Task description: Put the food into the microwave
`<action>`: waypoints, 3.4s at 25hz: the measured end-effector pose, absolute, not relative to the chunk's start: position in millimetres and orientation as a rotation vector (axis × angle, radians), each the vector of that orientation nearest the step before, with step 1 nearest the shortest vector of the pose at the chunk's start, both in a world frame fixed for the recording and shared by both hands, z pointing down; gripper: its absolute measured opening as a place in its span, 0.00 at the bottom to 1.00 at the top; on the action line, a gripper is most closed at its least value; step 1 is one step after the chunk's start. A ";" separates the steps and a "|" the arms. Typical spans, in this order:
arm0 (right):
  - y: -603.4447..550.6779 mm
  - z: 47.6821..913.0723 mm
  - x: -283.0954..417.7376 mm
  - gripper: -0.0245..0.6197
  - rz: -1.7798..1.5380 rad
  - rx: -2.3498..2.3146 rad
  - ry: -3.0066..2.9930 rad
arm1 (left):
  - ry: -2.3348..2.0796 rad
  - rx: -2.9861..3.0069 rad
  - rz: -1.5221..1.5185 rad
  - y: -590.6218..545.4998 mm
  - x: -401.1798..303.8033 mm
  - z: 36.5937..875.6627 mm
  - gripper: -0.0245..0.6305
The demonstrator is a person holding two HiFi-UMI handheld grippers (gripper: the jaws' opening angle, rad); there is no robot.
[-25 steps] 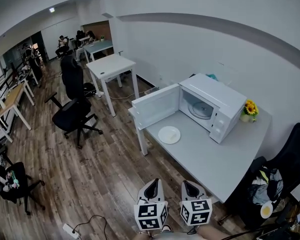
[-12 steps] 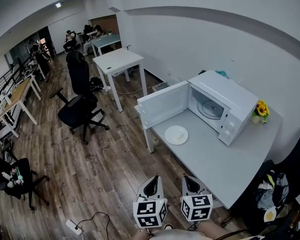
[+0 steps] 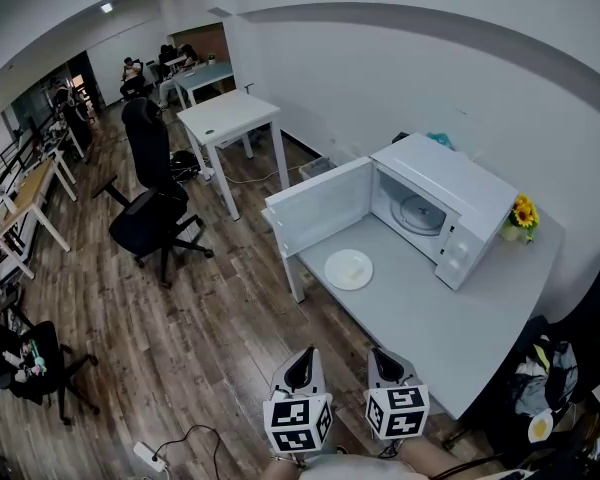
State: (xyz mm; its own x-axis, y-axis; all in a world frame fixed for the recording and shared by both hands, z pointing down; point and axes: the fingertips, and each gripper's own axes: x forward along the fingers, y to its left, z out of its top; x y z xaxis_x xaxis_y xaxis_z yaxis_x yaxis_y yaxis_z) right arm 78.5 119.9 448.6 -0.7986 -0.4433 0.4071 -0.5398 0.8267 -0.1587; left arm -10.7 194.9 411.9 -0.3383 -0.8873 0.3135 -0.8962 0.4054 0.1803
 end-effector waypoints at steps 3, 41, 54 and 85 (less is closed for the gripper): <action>112.8 451.2 78.9 0.06 0.388 0.762 -2.637 | -2.292 1.548 0.034 187.0 -14.2 413.2 0.04; -74.4 438.7 -94.4 0.06 0.404 1.054 -2.559 | -2.077 1.786 0.056 -22.1 -193.2 417.6 0.04; -124.3 437.6 -128.4 0.06 0.415 1.156 -2.528 | -2.004 1.868 0.082 -79.3 -227.7 422.9 0.04; -160.1 473.1 -114.3 0.07 0.556 1.097 -2.484 | -1.865 1.771 0.220 -129.5 -197.5 480.2 0.04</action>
State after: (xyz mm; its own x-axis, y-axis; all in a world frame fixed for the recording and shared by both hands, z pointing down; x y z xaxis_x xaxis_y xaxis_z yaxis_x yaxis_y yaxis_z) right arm -114.3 -160.1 473.1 -0.6298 -0.6127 0.4775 -0.7578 0.6196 -0.2044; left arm -197.5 -129.5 480.2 0.0223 -0.8703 0.4921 -0.9609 0.1172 0.2507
